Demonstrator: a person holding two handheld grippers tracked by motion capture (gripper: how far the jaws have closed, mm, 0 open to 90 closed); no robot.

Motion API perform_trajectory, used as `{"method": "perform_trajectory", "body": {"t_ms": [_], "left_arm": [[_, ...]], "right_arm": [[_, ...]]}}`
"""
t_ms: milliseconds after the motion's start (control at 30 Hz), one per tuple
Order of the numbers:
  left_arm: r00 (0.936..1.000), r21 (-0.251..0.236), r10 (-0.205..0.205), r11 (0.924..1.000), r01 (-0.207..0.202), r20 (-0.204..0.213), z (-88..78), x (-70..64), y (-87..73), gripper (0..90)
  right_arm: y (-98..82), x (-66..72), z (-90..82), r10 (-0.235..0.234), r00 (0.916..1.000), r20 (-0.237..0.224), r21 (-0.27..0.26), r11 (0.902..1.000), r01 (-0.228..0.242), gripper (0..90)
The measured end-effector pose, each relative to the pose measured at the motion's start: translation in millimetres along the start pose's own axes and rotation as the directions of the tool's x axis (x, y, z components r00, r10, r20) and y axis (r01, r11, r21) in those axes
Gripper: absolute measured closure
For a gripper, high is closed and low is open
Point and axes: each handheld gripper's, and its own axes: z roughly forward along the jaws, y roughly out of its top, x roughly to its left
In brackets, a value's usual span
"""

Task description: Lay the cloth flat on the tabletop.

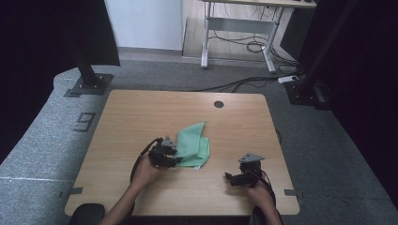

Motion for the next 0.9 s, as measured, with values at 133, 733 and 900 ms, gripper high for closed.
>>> {"method": "perform_trajectory", "body": {"t_ms": [133, 733, 900], "left_arm": [[0.9999, -0.018, 0.010, 0.9998, -0.010, 0.013, -3.0, -3.1, 18.1, 42.7], [0.9996, 0.104, 0.026, 0.9943, -0.025, -0.009, 60.4, -18.0, 63.7, 66.6], [0.9995, 0.076, 0.022, 0.9969, -0.020, -0.024, 50.1, -13.7, 64.3, 86.0]], "right_arm": [[0.0, 0.0, 0.0, 0.000, 1.0000, 0.000, 0.000, 1.0000, 0.000, 0.0], [0.0, -0.2, 0.0, -0.002, 1.0000, 0.002, -0.001, 1.0000, 0.002, 0.0], [0.0, -0.2, 0.0, -0.002, 1.0000, 0.000, -0.001, 1.0000, 0.002, 0.0]]}}
